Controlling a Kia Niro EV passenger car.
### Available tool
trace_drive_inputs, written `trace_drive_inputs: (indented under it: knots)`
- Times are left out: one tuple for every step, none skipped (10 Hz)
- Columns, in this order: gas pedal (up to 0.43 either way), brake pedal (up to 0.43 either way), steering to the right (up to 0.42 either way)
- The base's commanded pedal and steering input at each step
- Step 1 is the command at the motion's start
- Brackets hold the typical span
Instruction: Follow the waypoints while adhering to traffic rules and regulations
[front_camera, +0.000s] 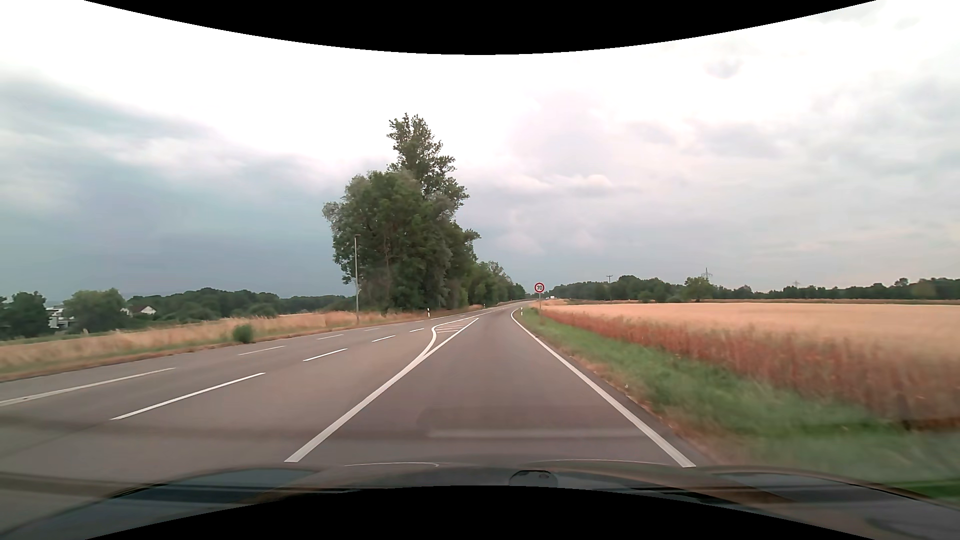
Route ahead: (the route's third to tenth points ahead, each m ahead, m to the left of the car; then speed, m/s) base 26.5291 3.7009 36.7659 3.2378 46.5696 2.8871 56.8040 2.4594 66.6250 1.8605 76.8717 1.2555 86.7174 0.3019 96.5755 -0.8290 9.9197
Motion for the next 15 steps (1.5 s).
trace_drive_inputs:
  knots:
    - [0.268,0.0,-0.003]
    - [0.268,0.0,-0.002]
    - [0.268,0.0,-0.002]
    - [0.268,0.0,-0.001]
    - [0.268,0.0,-0.002]
    - [0.26,0.0,-0.002]
    - [0.26,0.0,-0.002]
    - [0.26,0.0,-0.002]
    - [0.248,0.0,-0.002]
    - [0.248,0.0,-0.002]
    - [0.248,0.0,-0.002]
    - [0.24,0.0,-0.002]
    - [0.24,0.0,-0.002]
    - [0.24,0.0,-0.002]
    - [0.24,0.0,-0.002]
